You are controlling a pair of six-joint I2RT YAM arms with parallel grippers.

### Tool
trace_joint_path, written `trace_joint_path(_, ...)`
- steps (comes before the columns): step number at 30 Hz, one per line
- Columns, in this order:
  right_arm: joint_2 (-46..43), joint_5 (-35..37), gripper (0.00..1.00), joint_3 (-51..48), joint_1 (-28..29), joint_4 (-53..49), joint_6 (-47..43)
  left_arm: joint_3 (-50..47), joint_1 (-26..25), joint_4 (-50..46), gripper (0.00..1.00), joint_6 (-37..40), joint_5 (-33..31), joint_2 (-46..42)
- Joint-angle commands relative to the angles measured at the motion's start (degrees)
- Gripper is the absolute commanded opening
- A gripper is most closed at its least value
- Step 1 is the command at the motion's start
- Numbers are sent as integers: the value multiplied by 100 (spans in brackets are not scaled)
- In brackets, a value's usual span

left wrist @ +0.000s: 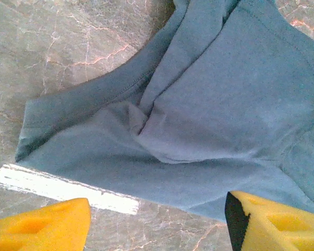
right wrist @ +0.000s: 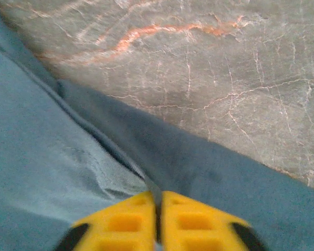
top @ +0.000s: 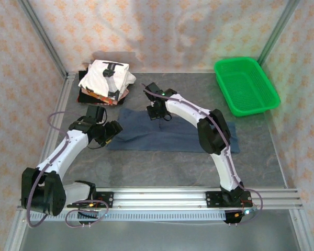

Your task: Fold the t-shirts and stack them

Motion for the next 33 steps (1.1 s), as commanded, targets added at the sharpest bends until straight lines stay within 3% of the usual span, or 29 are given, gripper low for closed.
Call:
trace_joint_path(1, 308, 103, 19, 442, 7, -558, 86, 281, -73, 46, 70, 198, -286, 195)
trace_joint_path(4, 290, 346, 40, 438, -93, -734, 337, 558, -69, -12, 70, 340, -374, 409)
trace_joint_path(8, -377, 625, 55, -328, -242, -438, 766, 1127, -104, -176, 69, 721, -458, 969)
trace_joint_path(11, -1193, 338, 66, -1300, -264, 212, 827, 1644, -172, -247, 64, 1054, -386, 1491)
trace_joint_path(15, -2117, -662, 80, -2521, -264, 1106, 870, 2371, -369, -472, 54, 1344, -536, 2258)
trace_joint_path(18, -2547, -1363, 83, -3237, -236, 1639, 1029, 2730, -390, -457, 49, 1587, -636, 2734)
trace_joint_path(22, -2860, -1723, 84, -3997, -147, 2158, 1305, 3262, -431, -536, 43, 1753, -687, 3365)
trace_joint_path(27, -2873, -1776, 84, -4320, -33, 2234, 1433, 3798, -504, -1045, 38, 1981, -1139, 4014)
trace_joint_path(33, -2730, -1754, 84, -4429, 44, 2313, 1523, 3665, -568, -1141, 37, 2002, -1290, 4033)
